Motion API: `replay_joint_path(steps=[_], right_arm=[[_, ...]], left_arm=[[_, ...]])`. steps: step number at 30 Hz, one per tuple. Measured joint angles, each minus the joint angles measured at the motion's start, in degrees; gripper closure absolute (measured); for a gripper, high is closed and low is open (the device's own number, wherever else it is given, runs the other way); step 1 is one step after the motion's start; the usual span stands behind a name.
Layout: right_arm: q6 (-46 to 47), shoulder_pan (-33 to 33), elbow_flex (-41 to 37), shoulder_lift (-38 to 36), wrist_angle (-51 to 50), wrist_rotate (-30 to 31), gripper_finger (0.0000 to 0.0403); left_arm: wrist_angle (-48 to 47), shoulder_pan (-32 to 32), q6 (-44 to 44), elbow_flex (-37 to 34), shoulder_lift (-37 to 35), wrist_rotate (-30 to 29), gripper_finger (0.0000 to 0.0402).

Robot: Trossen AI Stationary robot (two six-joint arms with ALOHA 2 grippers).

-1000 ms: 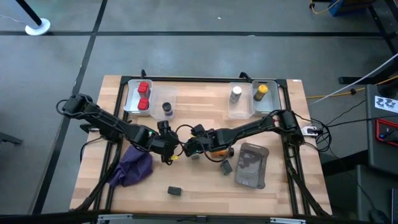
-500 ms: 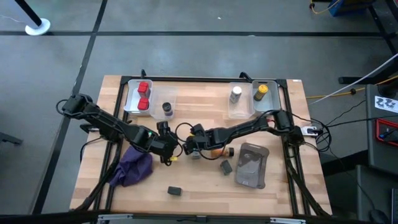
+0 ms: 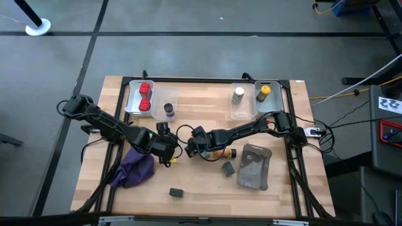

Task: Sort spices by type
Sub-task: Put the white seasoning bottle into the right transparent bin

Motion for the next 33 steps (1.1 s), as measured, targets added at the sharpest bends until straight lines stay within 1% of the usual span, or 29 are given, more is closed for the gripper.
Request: replay_joint_path(steps=[4,8,14,19,22,25,29,33], right_arm=[[-3.3,0.0,1.0,0.0,-0.5,-0.6,0.0190],[-7.4,0.0,3.4,0.0,-0.1,-1.9,0.0190],[-15.3,0.0,8.7,0.0,-0.4,-2.1,0.0190],[-21.6,0.0,15.1,0.0,-5.2,-1.9,0.0190],[-24.3,0.0,19.4,0.0,-10.1,-0.5,0.0190],[-25.7,0.0,24.3,0.0,-18.1,2.1,0.0190],[-25.7,0.0,31.1,-0.1,-31.3,6.8,0.0190],[-25.6,0.0,37.0,-0.1,-41.9,8.3,0.0190]], left_arm=[[-4.4,-0.4,-1.9,0.0,-2.4,-0.4,0.0125],[-7.4,-1.1,-4.2,0.0,-6.4,-0.9,0.0125],[-7.7,-2.3,-4.6,0.0,-13.7,-1.1,0.0125],[-7.6,-2.5,-5.2,0.0,-20.1,-1.7,0.0125],[-7.0,-2.5,-5.4,0.0,-23.0,-2.4,0.0125],[-6.8,-2.5,-5.5,0.0,-24.9,-3.0,0.0125],[-6.7,-2.5,-5.6,0.0,-25.7,-3.8,0.0125],[-6.7,-2.5,-5.4,0.0,-25.5,-4.1,0.0125]])
